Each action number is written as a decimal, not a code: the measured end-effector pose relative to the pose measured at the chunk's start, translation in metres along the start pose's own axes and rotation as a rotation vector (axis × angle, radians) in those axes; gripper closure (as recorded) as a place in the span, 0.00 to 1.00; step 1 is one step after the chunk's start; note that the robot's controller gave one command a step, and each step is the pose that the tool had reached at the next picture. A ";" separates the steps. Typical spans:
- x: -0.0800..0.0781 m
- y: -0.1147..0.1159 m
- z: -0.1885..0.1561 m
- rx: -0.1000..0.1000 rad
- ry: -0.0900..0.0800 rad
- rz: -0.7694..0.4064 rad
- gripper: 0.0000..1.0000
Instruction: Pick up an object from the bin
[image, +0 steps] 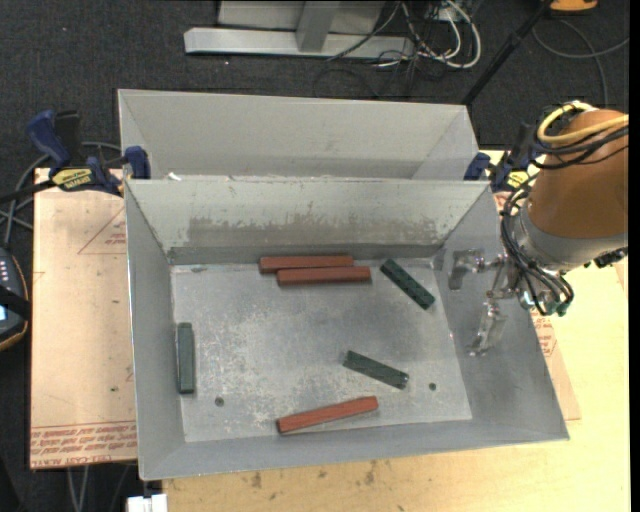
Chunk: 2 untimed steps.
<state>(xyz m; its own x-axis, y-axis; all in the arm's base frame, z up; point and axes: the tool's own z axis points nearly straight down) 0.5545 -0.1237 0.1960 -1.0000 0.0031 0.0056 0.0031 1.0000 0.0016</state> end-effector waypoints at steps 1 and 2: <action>-0.018 0.028 0.069 -0.002 -0.002 0.166 0.00; 0.012 0.125 0.097 -0.004 -0.001 0.182 0.00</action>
Offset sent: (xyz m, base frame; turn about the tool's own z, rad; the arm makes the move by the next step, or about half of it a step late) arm 0.0177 0.0264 -0.0668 0.1683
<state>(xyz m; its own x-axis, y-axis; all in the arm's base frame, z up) 0.5419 0.0016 0.0991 -0.9829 0.1839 0.0047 0.1839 0.9829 0.0048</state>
